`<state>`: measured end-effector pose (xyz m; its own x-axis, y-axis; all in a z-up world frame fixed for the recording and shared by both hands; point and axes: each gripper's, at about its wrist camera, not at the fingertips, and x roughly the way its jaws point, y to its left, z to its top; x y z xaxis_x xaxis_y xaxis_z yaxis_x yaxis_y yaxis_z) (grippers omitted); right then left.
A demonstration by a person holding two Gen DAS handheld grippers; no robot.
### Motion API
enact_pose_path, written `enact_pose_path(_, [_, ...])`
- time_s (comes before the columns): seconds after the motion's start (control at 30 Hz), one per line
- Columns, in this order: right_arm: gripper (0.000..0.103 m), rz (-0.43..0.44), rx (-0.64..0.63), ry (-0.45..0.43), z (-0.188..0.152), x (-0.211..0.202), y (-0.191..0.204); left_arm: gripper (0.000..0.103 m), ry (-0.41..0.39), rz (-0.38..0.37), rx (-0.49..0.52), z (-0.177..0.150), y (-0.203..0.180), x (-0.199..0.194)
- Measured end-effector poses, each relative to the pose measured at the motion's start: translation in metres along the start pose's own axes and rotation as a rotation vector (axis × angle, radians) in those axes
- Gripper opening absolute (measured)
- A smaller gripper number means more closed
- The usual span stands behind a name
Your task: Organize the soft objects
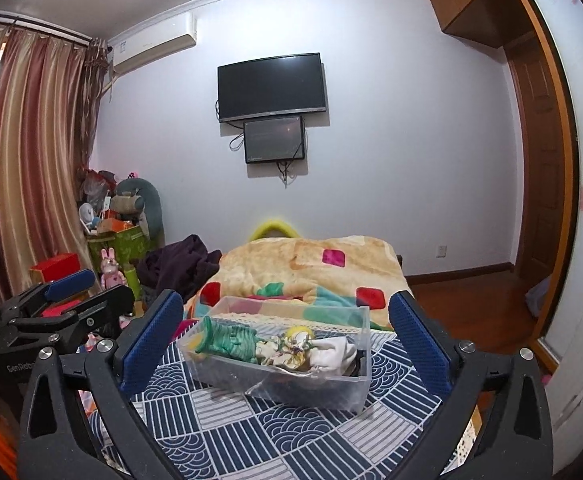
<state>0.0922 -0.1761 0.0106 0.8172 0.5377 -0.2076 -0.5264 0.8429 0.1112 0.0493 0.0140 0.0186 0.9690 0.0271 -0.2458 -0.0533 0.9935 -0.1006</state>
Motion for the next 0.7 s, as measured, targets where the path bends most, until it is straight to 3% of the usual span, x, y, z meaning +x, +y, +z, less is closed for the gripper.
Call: enact_pose_path(0.7, [0.103,0.002,0.027,0.010,-0.0018,-0.0067,-0.0057,0.101,-0.004,-0.001,0.019,-0.0014,-0.0057,-0.0050])
